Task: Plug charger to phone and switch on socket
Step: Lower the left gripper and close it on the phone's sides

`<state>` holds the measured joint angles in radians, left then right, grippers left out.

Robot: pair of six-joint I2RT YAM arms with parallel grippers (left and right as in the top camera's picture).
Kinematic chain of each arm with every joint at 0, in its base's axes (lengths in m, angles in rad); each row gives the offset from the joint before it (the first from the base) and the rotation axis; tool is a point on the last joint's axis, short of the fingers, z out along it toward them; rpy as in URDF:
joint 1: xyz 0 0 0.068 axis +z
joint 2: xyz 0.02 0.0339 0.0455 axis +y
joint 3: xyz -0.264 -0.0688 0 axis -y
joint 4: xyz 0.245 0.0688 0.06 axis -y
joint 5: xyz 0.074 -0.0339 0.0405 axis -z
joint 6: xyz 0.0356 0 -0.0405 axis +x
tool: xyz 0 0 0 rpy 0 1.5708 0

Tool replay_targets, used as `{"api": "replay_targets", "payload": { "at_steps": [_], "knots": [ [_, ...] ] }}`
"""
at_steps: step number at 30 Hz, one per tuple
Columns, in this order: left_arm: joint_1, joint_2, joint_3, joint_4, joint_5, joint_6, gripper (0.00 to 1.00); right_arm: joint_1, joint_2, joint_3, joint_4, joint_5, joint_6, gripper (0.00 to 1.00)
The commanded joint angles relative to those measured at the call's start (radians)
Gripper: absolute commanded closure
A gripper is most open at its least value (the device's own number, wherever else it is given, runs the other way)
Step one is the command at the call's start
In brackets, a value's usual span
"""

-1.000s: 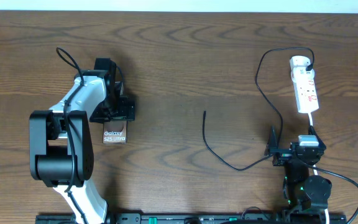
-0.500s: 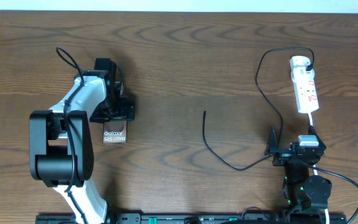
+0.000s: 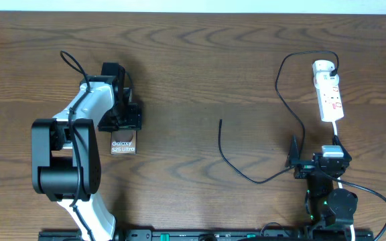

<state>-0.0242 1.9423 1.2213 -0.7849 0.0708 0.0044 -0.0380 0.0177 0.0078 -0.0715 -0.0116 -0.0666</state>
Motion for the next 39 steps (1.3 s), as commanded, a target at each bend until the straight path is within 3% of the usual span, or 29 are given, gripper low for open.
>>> {"api": "replay_targets", "payload": {
  "at_steps": [1, 11, 31, 39],
  "knots": [
    [-0.002, 0.012, -0.014, 0.002, 0.007, 0.01, 0.24, 0.013, -0.002, -0.002, -0.003, -0.006, -0.01, 0.01],
    [-0.002, 0.012, -0.014, 0.003, 0.006, 0.01, 0.29, 0.013, -0.002, -0.002, -0.003, -0.006, -0.01, 0.01],
    [-0.002, 0.012, -0.015, 0.009, 0.007, 0.01, 0.64, 0.013, -0.002, -0.002, -0.003, -0.006, -0.01, 0.01],
    [-0.002, 0.004, -0.005, 0.003, 0.007, 0.01, 0.69, 0.013, -0.002, -0.002, -0.003, -0.006, -0.01, 0.01]
  ]
}}
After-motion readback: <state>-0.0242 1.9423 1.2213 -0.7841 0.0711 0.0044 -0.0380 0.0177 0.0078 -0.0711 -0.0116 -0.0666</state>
